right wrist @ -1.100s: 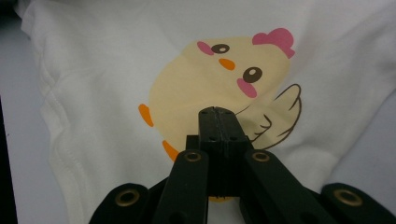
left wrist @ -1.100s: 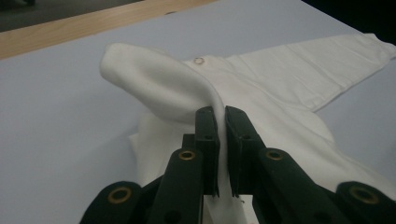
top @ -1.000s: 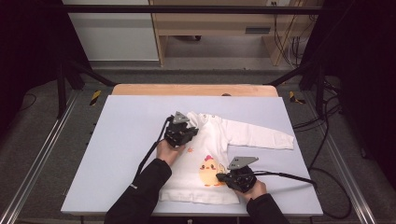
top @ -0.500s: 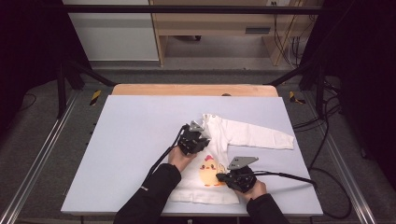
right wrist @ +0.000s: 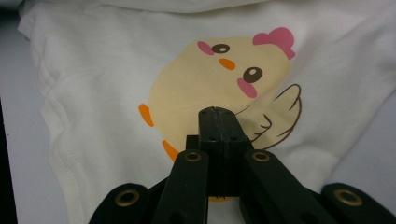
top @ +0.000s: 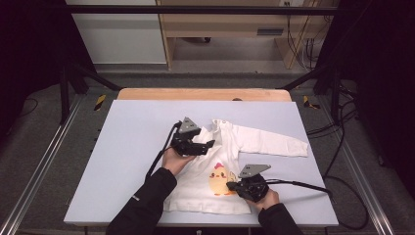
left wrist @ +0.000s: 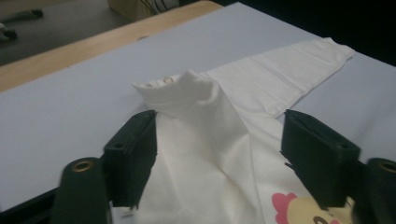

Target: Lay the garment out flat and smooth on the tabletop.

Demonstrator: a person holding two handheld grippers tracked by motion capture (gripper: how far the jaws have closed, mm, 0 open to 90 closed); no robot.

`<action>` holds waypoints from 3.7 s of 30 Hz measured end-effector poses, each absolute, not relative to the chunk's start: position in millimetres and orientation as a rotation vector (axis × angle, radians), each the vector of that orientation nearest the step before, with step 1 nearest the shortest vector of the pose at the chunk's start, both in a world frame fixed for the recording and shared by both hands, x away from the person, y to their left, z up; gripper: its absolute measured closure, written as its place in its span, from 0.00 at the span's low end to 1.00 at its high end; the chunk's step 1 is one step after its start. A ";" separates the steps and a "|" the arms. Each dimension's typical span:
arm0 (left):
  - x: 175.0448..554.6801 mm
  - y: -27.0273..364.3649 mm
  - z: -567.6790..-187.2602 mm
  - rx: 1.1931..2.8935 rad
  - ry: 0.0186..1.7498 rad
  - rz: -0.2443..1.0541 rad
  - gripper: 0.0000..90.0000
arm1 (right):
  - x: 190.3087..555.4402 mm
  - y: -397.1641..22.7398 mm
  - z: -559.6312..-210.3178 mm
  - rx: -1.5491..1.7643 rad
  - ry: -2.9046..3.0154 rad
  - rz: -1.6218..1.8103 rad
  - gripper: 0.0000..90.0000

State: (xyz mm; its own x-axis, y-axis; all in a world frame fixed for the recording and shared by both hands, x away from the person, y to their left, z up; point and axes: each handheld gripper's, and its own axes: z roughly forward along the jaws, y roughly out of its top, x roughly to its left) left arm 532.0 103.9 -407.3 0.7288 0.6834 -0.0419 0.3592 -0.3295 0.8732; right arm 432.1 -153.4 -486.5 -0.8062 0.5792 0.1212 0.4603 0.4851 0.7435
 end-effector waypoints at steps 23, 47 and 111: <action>591.3 133.7 -457.6 1.998 1.102 0.507 0.07 | 432.1 -153.4 -486.7 0.901 2.578 1.225 1.00; 593.9 116.5 -475.7 2.067 1.111 0.397 0.63 | 432.2 -153.5 -486.8 0.902 2.579 1.224 1.00; 545.7 233.3 -379.1 1.860 1.073 0.618 0.98 | 432.0 -153.2 -487.3 0.908 2.572 1.230 1.00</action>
State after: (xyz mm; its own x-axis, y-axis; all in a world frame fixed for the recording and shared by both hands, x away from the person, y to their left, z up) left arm 545.7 233.3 -379.1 0.5038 0.8638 -0.0063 0.4281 -0.2434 0.8704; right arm 432.0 -153.2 -487.3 -0.8056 0.5801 0.1205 0.4579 0.4806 0.7479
